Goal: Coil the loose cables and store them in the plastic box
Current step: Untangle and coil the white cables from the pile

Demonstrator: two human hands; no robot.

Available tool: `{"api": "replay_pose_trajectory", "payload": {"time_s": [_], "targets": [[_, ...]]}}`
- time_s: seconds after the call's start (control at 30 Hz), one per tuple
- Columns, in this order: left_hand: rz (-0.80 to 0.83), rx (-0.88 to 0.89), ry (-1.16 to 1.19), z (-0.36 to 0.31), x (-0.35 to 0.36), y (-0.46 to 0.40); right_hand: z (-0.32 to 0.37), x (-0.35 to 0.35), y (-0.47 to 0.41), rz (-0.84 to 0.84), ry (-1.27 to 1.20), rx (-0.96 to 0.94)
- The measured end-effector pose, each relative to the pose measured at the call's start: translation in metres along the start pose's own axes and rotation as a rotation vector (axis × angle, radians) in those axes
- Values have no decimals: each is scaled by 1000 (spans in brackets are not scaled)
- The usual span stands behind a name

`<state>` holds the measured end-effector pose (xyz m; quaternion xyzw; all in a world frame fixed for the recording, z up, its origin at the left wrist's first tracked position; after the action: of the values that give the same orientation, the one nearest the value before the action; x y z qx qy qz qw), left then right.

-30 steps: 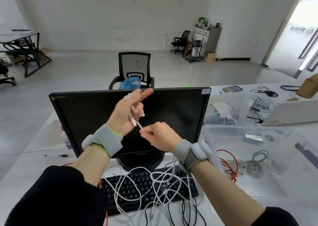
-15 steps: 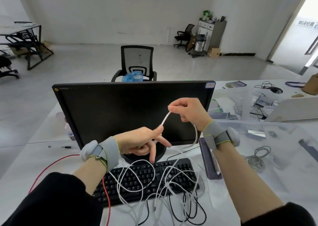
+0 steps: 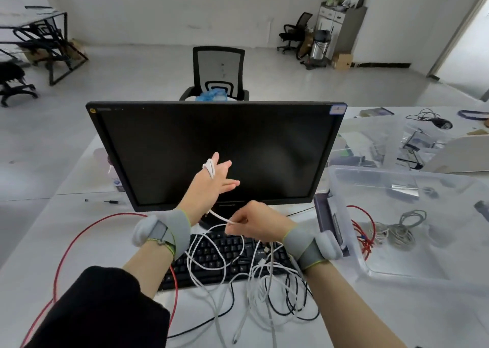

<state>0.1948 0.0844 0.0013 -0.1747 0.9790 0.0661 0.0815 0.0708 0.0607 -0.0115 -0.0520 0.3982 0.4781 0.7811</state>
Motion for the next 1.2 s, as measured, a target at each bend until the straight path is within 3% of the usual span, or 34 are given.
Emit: {"api": "replay_pose_trajectory", "payload": {"time_s": [0.13,0.23,0.33,0.43,0.57,0.63,0.77,0.83,0.93,1.0,1.1,1.2], "targets": [[34,-17,-485,31,7,7,-4,-22,2,-80,101,-2],[244,-155,-635,42,16,16,-14,-40,5,-250,45,-35],[432,-259,-381,39,29,26,-32,-54,2,-430,-51,-1],[537,-216,-23,32,32,32,-48,-48,-1,-528,-128,53],[412,-169,521,26,26,30,-48,-8,-4,-567,-189,46],[263,-185,697,29,27,28,-47,13,-5,-474,-158,35],[53,-257,952,48,26,26,-43,50,-3,-102,-45,82],[-43,-248,965,59,21,22,-43,62,2,20,-10,133],[-150,-172,733,72,4,11,-51,71,12,205,36,169],[-119,-116,295,78,-6,6,-51,66,16,185,36,165],[77,-94,-377,84,15,17,-42,41,14,9,5,96],[205,-198,-518,87,43,36,-39,0,17,-313,25,26]]}}
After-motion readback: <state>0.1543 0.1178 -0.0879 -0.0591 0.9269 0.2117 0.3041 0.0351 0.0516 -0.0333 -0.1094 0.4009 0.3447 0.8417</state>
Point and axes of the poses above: each hand's wrist, its own y-axis away from the middle knuckle, its own x-axis out of the palm, z = x × y, the point moved 4 cm from there along -y, towards the middle knuckle
